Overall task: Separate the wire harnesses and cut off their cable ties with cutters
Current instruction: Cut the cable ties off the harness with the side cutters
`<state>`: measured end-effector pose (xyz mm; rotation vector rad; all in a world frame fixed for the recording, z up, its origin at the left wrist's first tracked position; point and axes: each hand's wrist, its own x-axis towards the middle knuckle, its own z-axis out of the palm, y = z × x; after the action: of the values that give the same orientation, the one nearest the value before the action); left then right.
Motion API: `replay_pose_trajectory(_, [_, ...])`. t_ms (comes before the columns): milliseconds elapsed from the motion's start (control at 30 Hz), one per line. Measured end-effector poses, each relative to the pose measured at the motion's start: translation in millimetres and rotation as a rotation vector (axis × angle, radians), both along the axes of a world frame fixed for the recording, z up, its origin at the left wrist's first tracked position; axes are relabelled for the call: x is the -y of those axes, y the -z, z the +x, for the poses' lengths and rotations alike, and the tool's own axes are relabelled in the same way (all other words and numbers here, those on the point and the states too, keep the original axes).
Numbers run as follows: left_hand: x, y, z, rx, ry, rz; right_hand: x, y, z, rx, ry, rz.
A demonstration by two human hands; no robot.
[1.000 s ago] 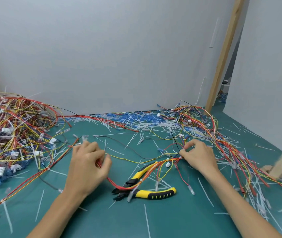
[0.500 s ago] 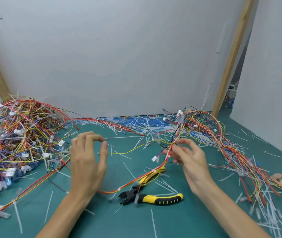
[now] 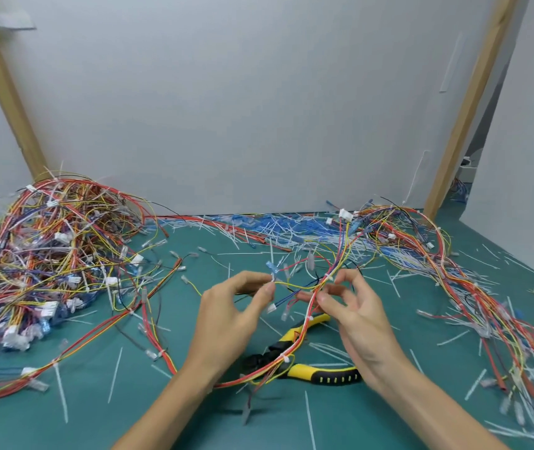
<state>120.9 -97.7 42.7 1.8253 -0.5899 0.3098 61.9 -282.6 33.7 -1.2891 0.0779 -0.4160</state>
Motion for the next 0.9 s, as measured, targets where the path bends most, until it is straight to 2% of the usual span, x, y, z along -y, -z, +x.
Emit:
replay_pose_trajectory(200, [-4,-6,3,0.027,0.042,-0.115,0,0,-2,-0.027,-0.036,-0.121])
replay_pose_trajectory(367, [-3,-1,3,0.129,0.010,-0.023,-3,1,-4,0.001,0.187,-0.646])
replay_pose_trajectory(467, [-5,2,5,0.141,0.005,-0.019,1,-3,-6,0.082,0.293,-0.874])
replay_pose_trajectory(667, [-13,2,13,0.218,-0.116,-0.031,17,-12,-9,0.088,0.094,-1.174])
replay_pose_trajectory(900, [-27,2,28,0.324,-0.223,0.006,18,-11,-10,0.011,-0.108,-1.324])
